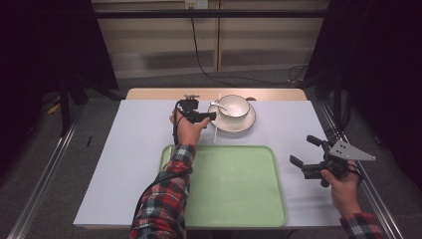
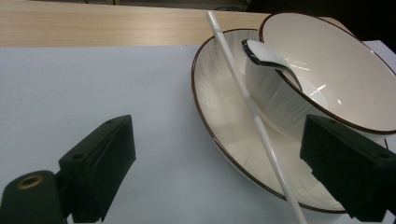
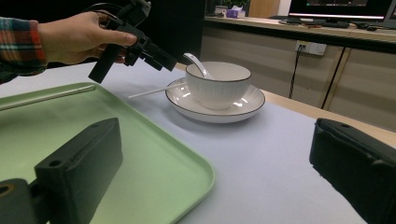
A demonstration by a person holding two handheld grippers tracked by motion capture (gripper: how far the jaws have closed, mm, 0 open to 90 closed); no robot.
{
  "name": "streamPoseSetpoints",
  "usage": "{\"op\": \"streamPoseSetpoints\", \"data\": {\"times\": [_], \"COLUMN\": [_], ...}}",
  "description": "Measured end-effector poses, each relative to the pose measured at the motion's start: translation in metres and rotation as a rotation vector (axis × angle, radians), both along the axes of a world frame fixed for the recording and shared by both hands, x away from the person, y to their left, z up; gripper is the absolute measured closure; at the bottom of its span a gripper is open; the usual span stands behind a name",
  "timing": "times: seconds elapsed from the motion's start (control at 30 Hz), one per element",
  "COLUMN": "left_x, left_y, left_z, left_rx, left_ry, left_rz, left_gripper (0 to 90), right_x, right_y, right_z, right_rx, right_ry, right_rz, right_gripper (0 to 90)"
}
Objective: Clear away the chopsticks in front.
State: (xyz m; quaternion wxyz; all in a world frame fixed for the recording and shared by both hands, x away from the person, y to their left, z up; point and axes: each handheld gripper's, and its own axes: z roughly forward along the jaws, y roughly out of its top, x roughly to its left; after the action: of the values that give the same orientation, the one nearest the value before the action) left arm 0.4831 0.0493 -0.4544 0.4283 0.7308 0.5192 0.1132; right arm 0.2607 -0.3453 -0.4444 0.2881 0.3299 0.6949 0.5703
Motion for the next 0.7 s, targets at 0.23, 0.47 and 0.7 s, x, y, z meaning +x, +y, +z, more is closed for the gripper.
{"op": "streamPoseSetpoints", "data": {"times": [0.23, 0.47, 0.7], "left_x": [0.003, 0.008, 0.011], "left_y": [-0.006, -0.010, -0.012], "left_z": [-0.004, -0.010, -0.012], "left_rx": [0.026, 0.039, 0.057], "left_ry": [0.008, 0.028, 0.030], "left_rz": [-0.020, -0.020, -0.022], "left_gripper": [10.2, 10.2, 10.5], "right_x": [0.000, 0.000, 0.000], "right_y": [0.000, 0.000, 0.000], "right_z": [0.000, 0.000, 0.000], "right_rx": [0.002, 0.001, -0.001], "right_ry": [0.001, 0.002, 0.000], "right_rz": [0.004, 0.003, 0.004], "right_gripper": [1.8, 1.8, 1.8]}}
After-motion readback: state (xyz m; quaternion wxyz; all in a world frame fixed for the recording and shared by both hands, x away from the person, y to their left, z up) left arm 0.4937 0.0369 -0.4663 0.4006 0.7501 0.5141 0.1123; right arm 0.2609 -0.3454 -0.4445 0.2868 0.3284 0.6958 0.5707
